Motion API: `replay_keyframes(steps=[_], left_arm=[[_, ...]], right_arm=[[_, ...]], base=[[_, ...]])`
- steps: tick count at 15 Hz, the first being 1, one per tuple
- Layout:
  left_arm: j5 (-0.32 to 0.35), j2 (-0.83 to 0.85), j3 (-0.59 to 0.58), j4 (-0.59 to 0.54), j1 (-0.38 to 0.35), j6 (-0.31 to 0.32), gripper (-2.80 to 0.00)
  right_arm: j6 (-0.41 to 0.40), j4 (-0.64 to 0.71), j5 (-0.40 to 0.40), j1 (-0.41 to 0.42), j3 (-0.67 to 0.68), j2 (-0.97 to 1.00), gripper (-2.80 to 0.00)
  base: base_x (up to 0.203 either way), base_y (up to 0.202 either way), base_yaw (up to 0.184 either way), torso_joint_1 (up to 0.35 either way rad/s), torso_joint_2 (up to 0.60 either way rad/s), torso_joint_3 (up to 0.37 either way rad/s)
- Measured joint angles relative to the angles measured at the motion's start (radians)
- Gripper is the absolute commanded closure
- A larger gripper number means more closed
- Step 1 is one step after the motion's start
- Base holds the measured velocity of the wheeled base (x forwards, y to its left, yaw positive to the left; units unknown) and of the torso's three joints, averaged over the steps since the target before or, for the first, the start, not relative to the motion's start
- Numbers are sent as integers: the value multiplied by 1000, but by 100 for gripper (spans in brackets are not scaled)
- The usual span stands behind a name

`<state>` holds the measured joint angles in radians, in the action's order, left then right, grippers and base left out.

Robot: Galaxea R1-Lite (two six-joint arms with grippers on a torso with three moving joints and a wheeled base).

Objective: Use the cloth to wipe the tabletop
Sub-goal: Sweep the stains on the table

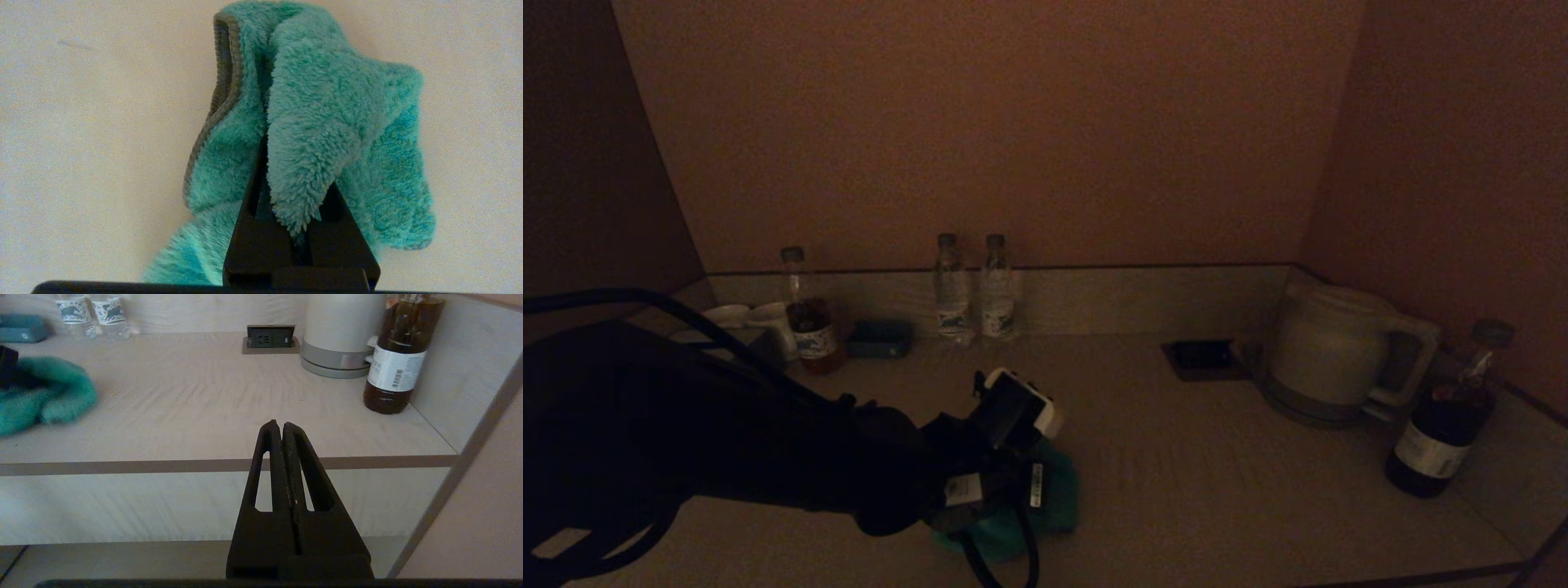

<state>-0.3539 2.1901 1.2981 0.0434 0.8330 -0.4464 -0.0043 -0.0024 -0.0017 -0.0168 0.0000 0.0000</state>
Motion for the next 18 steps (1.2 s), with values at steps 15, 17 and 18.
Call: replay_keyframes(steps=[15,17,18], left_arm=[[-162,-252,-470,10,-262,-1,0],[-163,-280,-490,7,-376,7,0],[-163,-294,-503,10,-437,15,0]], right_arm=[[0,0,0,0,0,0,0],[0,-1,0,0,0,0,0],[0,0,0,0,0,0,0]], base=[[0,0,0,0,0,0],[0,0,0,0,0,0],[0,0,0,0,0,0]])
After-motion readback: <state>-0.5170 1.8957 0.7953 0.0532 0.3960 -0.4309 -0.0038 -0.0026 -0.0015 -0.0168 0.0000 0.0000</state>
